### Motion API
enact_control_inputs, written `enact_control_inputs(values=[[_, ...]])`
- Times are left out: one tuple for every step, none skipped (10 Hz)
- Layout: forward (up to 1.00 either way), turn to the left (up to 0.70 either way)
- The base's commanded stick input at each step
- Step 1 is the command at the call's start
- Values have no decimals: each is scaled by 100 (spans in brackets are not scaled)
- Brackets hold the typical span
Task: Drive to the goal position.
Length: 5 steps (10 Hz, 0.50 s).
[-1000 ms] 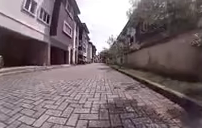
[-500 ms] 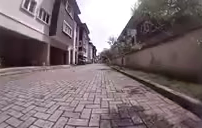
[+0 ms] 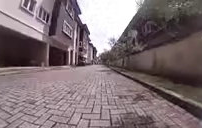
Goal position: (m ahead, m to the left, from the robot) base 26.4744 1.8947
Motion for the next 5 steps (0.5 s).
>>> enact_control_inputs(values=[[50,0],[50,0],[50,0],[50,0],[50,0]])
